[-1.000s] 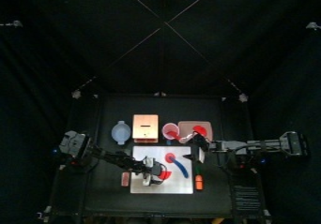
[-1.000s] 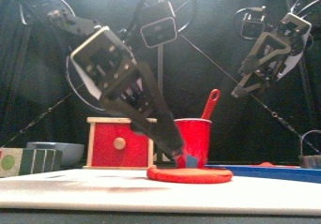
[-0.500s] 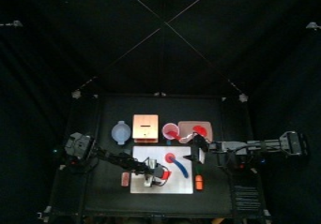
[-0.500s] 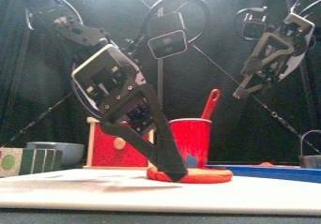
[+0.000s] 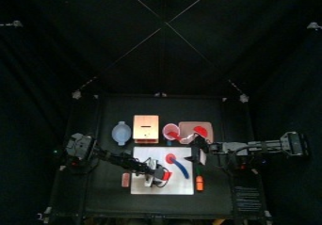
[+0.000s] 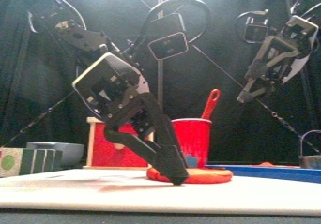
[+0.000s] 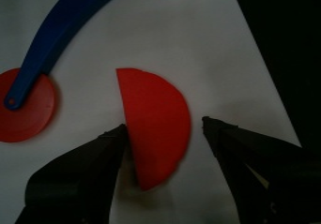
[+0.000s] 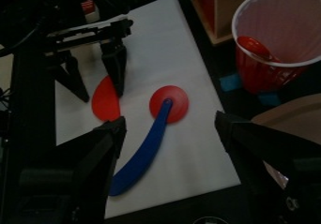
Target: Place bottom half of cut dough in bowl
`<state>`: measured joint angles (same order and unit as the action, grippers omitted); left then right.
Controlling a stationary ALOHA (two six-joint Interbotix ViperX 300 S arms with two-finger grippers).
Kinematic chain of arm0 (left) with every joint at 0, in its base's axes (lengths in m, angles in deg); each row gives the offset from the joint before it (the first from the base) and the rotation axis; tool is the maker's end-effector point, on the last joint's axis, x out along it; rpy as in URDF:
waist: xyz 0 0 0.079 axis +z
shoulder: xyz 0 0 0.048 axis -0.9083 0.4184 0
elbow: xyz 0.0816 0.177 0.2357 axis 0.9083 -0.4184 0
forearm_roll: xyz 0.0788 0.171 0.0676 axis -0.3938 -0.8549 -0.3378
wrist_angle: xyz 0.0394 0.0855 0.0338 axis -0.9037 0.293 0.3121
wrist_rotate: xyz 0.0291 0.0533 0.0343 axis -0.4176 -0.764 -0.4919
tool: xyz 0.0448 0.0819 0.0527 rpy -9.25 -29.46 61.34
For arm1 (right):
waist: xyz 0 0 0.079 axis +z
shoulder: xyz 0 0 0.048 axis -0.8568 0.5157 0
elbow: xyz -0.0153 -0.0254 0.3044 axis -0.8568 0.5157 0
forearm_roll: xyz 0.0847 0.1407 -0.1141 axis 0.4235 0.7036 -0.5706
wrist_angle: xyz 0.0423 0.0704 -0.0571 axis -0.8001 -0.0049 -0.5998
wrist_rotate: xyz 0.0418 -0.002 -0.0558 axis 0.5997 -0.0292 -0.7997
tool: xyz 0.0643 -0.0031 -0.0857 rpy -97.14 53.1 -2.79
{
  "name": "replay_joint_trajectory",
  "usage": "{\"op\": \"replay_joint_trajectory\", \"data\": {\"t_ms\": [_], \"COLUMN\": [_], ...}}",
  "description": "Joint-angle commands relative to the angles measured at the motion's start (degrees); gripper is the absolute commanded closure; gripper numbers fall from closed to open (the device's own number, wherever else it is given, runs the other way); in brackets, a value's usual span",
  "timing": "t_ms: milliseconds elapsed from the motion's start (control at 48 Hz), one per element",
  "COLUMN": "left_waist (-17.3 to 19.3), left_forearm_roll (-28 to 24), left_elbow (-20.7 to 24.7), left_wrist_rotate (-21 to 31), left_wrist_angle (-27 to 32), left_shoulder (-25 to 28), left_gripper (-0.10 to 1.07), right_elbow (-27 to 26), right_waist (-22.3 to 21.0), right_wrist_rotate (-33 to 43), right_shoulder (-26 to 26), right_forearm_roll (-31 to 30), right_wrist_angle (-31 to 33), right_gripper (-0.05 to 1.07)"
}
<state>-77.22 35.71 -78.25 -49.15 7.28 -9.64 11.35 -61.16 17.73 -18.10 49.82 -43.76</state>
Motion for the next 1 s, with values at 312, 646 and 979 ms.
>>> {"op": "replay_joint_trajectory", "data": {"t_ms": [312, 646, 979], "left_waist": [1.1, 1.3, 1.3], "left_forearm_roll": [-0.3, -0.4, -0.4], "left_elbow": [0.8, 1.0, 1.2], "left_wrist_rotate": [-0.1, -0.2, -0.1], "left_wrist_angle": [1.0, 1.1, 0.3], "left_shoulder": [-0.6, -0.8, -2.9], "left_gripper": [0.11, 0.19, 0.22], "right_elbow": [-0.4, -0.3, -0.3], "right_waist": [0.8, 0.9, 1.0], "right_wrist_rotate": [0.2, 0.2, 0.2], "right_shoulder": [-0.4, -0.4, -0.4], "right_forearm_roll": [0.6, 0.8, 1.0], "right_wrist_angle": [-0.4, -0.3, 0.9], "right_gripper": [-0.01, -0.01, -0.01]}}
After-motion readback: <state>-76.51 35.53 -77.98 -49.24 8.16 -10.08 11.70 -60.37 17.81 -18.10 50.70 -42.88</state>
